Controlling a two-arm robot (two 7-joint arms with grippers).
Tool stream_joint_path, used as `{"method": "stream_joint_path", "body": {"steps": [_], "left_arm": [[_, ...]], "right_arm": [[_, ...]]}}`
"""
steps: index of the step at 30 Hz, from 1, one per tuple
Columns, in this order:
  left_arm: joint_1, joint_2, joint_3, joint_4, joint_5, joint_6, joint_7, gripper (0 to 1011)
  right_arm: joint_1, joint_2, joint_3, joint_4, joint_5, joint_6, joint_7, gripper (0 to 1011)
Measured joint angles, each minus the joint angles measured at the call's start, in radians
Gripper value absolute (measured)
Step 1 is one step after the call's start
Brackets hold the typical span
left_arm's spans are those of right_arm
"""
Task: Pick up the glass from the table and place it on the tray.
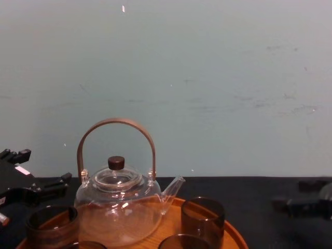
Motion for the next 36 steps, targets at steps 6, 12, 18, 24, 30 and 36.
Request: {"method": "stream_joint_path", "body": {"steps": [6,12,18,24,30,36], "left_arm": [[0.0,0.0,0.0,0.0,0.0,0.0,0.0,1001],[0.0,0.0,0.0,0.0,0.0,0.0,0.0,1001],[0.0,0.0,0.0,0.0,0.0,0.0,0.0,1001],[0.0,0.0,0.0,0.0,0.0,0.0,0.0,1001],[0.0,0.0,0.0,0.0,0.0,0.0,0.0,1001],[0.0,0.0,0.0,0.0,0.0,0.0,0.0,1001]], "right_arm": [[-0.058,-0.029,0.069,-0.014,0.002,-0.058,-0.121,1002],[-0.091,-0.071,0.117,-0.005,-0.021,-0.1,-0.218,1002],[-0.108,-0.109,0.145,0.015,-0.044,-0.125,-0.273,1002],[-0.115,-0.136,0.161,0.041,-0.056,-0.133,-0.295,1002],[-0.112,-0.156,0.169,0.065,-0.073,-0.135,-0.3,1002],[-0.112,-0.154,0.168,0.064,-0.073,-0.135,-0.3,1002]]}}
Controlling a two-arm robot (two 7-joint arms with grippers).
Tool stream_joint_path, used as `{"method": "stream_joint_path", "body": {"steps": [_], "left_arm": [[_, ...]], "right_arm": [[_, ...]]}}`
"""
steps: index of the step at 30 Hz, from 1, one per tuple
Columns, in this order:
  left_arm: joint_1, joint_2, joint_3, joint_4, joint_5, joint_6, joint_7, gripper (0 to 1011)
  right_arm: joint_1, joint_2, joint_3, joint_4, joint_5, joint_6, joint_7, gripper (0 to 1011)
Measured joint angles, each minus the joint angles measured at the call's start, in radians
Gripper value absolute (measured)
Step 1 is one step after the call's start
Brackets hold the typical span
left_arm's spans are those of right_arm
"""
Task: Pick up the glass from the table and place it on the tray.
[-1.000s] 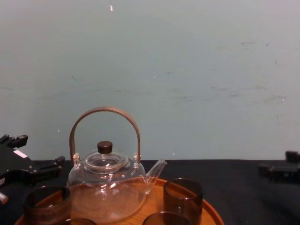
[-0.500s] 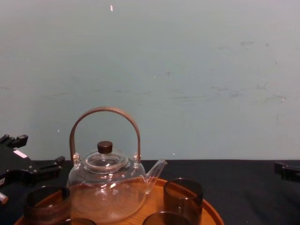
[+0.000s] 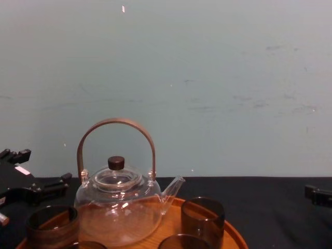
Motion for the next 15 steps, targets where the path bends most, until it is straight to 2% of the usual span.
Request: {"method": "stream_joint_path", "body": {"steps": [15], "left_arm": [[0.0,0.0,0.0,0.0,0.0,0.0,0.0,1001]], "right_arm": [[0.001,0.002,-0.002,-0.003,0.003,0.001,0.002,1002]]}}
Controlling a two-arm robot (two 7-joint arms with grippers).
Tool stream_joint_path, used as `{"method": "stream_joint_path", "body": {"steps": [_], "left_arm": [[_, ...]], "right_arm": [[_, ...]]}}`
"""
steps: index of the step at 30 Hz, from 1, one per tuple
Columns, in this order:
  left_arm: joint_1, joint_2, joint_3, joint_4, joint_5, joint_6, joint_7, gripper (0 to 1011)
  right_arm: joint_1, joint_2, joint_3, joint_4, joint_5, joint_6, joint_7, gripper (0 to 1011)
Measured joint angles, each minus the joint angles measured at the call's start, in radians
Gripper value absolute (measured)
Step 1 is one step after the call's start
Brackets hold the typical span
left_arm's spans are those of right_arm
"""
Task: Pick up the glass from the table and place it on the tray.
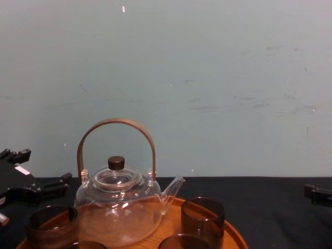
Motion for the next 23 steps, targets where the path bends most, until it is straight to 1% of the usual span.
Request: {"method": "stream_joint_path", "body": {"steps": [23], "left_arm": [[0.0,0.0,0.0,0.0,0.0,0.0,0.0,1002]], "right_arm": [[0.0,0.001,-0.001,-0.001,0.002,0.001,0.001,1002]]}}
